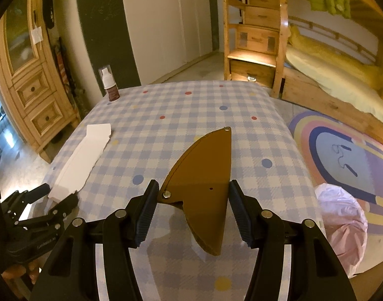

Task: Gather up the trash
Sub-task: 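Close the left tool on the white paper sheet while the right tool holds the scrap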

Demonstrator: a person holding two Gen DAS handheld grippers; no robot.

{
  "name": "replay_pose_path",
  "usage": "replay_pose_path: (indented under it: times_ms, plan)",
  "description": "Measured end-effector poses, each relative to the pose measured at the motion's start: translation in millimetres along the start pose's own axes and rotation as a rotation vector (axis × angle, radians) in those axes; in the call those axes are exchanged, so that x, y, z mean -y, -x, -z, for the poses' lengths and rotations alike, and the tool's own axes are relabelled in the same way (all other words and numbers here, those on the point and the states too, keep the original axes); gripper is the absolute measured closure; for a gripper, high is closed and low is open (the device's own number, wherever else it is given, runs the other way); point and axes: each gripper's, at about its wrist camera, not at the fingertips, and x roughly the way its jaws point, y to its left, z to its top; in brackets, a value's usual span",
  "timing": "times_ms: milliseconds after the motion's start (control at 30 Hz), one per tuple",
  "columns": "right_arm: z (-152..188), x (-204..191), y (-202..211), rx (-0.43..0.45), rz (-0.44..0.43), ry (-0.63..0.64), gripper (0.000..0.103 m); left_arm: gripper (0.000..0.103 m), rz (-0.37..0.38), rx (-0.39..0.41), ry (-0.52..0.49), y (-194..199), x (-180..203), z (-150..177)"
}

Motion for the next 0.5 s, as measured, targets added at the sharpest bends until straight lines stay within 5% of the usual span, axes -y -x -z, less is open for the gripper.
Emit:
replay_pose_path:
  times_ms: [500]
  plan:
    - [1,12,8,0.015,0.002,-0.022,0.046,0.042,0.106,0.119,0.082,36,-5,-10]
